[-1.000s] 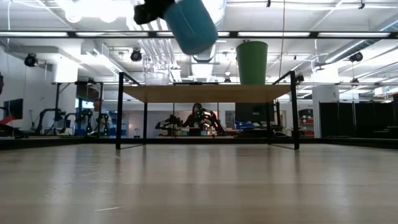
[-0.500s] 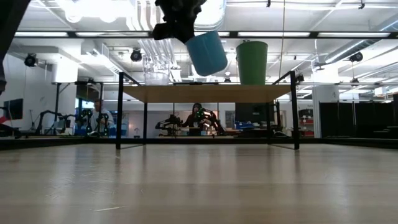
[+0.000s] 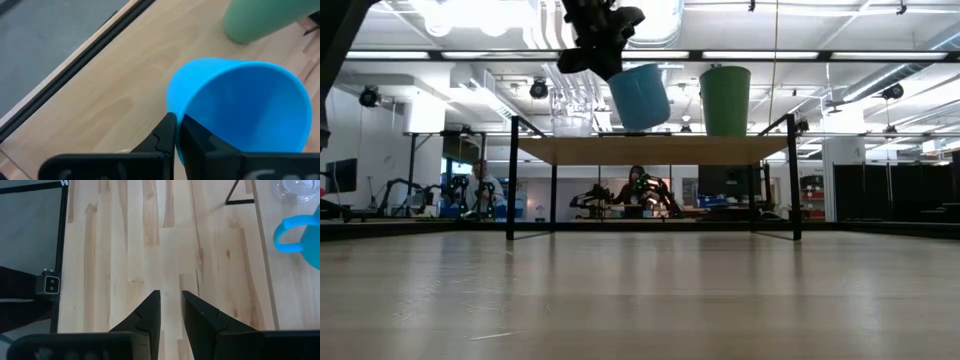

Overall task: Stack small to large cups/mugs on shelf
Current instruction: Put the blue mug on the shelf

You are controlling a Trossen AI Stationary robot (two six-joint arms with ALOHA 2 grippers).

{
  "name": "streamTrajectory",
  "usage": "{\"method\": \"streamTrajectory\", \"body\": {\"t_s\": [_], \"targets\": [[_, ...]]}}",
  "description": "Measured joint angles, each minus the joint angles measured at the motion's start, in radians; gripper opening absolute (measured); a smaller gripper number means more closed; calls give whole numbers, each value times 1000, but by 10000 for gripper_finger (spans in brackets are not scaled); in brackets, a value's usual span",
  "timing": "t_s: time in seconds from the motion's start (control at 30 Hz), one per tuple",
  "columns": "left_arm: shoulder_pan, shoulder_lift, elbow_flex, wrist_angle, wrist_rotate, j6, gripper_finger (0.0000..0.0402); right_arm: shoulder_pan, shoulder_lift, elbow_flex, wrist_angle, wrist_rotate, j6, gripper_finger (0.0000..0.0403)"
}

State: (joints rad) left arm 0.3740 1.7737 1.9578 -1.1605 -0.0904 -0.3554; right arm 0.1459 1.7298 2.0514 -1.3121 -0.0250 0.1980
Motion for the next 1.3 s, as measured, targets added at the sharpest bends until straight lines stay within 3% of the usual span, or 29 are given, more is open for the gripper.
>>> {"method": "streamTrajectory", "body": {"t_s": [1.3], "targets": [[39,2,-54,65,133,102,0,0,0,0,1,0,-15,73]]}}
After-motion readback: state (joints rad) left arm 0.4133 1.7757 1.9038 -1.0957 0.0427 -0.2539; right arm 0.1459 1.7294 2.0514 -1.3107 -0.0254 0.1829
